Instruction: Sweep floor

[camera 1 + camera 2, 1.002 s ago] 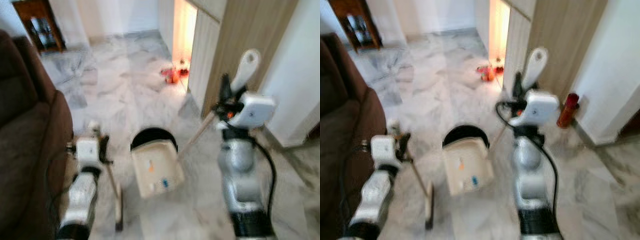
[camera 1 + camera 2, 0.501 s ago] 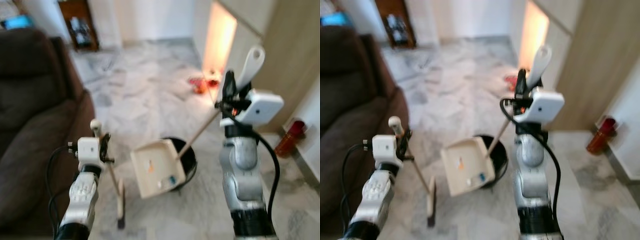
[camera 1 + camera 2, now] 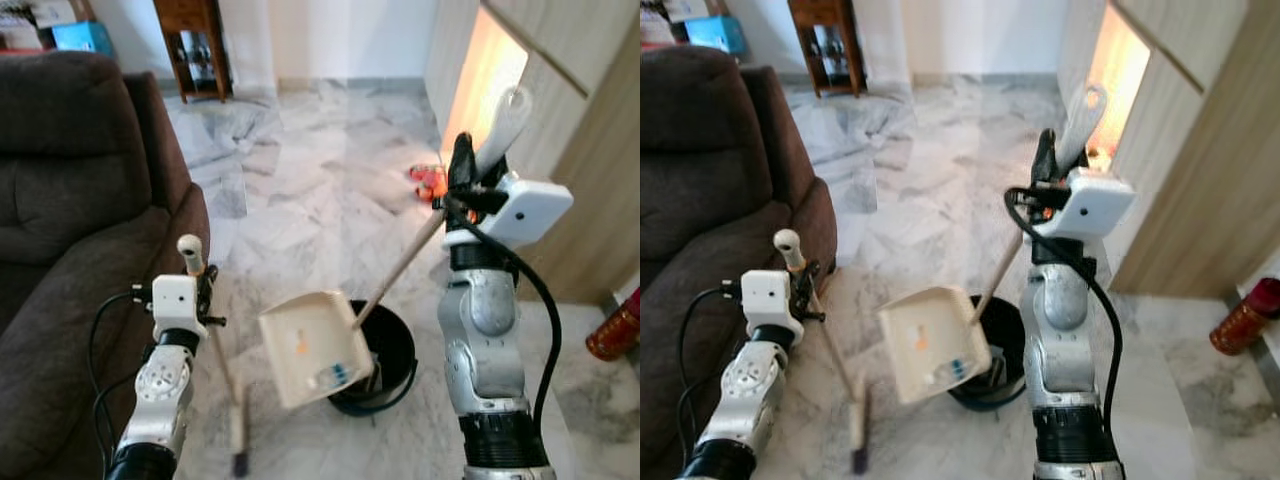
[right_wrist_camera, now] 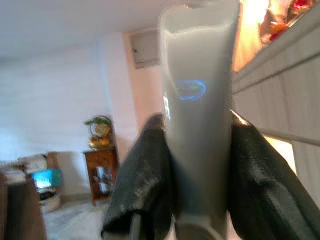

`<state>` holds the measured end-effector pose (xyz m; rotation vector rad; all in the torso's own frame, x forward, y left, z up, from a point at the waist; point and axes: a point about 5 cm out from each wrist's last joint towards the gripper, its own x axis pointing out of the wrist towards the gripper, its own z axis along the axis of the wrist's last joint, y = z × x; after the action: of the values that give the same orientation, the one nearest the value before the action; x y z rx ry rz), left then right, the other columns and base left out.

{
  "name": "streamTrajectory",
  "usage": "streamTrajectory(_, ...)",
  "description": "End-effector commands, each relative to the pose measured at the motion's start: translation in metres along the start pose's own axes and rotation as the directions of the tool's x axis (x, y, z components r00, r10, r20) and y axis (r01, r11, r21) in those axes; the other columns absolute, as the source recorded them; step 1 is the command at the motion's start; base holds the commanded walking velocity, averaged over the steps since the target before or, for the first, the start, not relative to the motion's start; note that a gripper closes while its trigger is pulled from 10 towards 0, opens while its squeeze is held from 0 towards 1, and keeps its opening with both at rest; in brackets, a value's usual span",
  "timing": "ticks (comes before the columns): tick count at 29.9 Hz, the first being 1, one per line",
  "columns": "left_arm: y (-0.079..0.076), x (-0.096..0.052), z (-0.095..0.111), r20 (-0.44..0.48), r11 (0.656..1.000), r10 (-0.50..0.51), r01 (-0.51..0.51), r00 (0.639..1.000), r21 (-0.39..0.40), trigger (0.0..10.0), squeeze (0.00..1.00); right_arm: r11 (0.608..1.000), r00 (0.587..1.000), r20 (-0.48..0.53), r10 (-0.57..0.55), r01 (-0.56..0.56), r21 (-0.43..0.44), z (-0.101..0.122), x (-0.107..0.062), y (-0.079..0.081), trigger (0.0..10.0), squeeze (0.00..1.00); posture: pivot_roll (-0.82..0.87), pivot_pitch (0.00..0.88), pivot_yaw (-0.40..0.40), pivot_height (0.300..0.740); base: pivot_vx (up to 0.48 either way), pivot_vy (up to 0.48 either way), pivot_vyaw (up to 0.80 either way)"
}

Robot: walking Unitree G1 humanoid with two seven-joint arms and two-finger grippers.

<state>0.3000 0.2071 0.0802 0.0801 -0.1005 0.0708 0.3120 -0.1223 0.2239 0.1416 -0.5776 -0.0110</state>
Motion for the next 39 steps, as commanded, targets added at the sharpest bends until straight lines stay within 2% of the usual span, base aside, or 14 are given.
streamTrajectory(1,-0.004,0.008,0.014,0.065,1.0,-0.02,0.019,0.998,0.017,10.0,0.0,0.998,0.996,0.089,-0.031,0.026,0.061,0.019,0.007,-0.002,10.0,0.0,0.13,0.0,0.046,0.74,0.368,0.0,-0.79)
streamTrajectory(5,-0.004,0.008,0.015,0.066,1.0,-0.018,0.017,0.998,0.018,10.0,0.0,0.998,0.995,0.096,-0.033,0.027,0.058,0.02,0.007,-0.001,10.0,0.0,0.14,0.0,0.046,0.74,0.368,0.0,-0.79)
streamTrajectory(13,-0.004,0.007,0.014,0.065,1.0,-0.021,0.021,0.998,0.015,10.0,0.0,0.998,0.993,0.109,-0.034,0.027,0.063,0.021,0.006,-0.002,10.0,0.0,0.13,0.0,0.047,0.74,0.358,0.0,0.0)
streamTrajectory(28,-0.006,0.003,0.012,0.065,1.0,-0.02,0.019,0.998,0.01,10.0,0.0,0.998,0.994,0.104,-0.018,0.012,0.056,0.02,0.005,-0.001,10.0,0.0,0.13,0.0,0.04,0.74,0.0,0.0,0.0)
streamTrajectory(34,-0.007,0.003,0.011,0.065,1.0,-0.017,0.017,0.998,0.008,10.0,0.0,0.997,0.996,0.093,0.003,-0.01,0.072,0.017,0.002,0.008,10.0,0.0,0.13,0.0,0.039,0.74,0.0,0.0,0.0)
streamTrajectory(39,-0.009,0.002,0.01,0.059,1.0,-0.022,0.021,0.998,0.007,10.0,0.0,0.995,0.994,0.098,0.042,-0.05,0.083,0.016,-0.003,0.024,10.0,0.0,0.12,0.0,0.037,0.74,0.0,0.0,0.0)
